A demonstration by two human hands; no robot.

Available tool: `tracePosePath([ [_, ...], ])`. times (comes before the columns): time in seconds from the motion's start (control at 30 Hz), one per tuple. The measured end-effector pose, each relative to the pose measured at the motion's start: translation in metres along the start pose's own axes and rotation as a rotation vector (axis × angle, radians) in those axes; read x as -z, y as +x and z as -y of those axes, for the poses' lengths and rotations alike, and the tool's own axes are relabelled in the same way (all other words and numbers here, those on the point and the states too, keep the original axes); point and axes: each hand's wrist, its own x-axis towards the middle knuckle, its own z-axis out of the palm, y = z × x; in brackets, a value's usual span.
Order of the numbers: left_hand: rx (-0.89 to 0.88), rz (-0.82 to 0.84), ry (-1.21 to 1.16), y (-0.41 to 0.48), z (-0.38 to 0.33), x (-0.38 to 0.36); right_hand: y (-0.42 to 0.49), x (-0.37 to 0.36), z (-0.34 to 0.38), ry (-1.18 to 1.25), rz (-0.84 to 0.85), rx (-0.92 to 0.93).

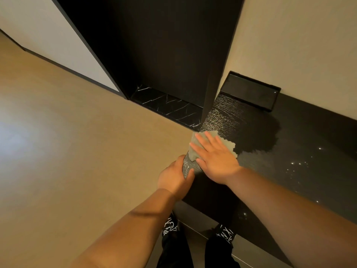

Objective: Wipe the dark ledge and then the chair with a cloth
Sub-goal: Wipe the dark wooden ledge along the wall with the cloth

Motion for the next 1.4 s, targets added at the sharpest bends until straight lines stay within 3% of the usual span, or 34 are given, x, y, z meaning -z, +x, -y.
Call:
tracePosePath([
  [0.1, 0.001, -0.003, -0.005, -0.001, 0.000, 0.000, 0.002, 0.010, -0.016, -0.017, 0.007, 0.059],
  [0.3, 0.008, 0.000, 0.002, 0.000, 0.001, -0.001, 0.014, 0.012, -0.011, 0.008, -0.037, -0.168],
  [0.5, -0.010, 0.001, -0.024, -0.001, 0.002, -0.001, -0.005, 0.005, -0.005, -0.038, 0.032, 0.079],
  [0.7, -0.024, 0.010, -0.027, -0.004, 0.005, -0.002, 0.006, 0.016, -0.005, 0.025, 0.032, -0.148],
  [0.93, -0.033, 0.065, -0.010, -0.015, 0.018, -0.004, -0.019, 0.003, 0.007, 0.002, 0.062, 0.082],
  [1.13, -0.034, 0.108, -0.008, -0.026, 0.030, 0.000, -0.001, 0.004, 0.018, 0.078, 0.017, -0.209],
  [1.4, -0.103, 0.255, -0.011, -0.033, 0.048, 0.015, -0.033, -0.009, 0.021, -0.001, 0.078, 0.071],
])
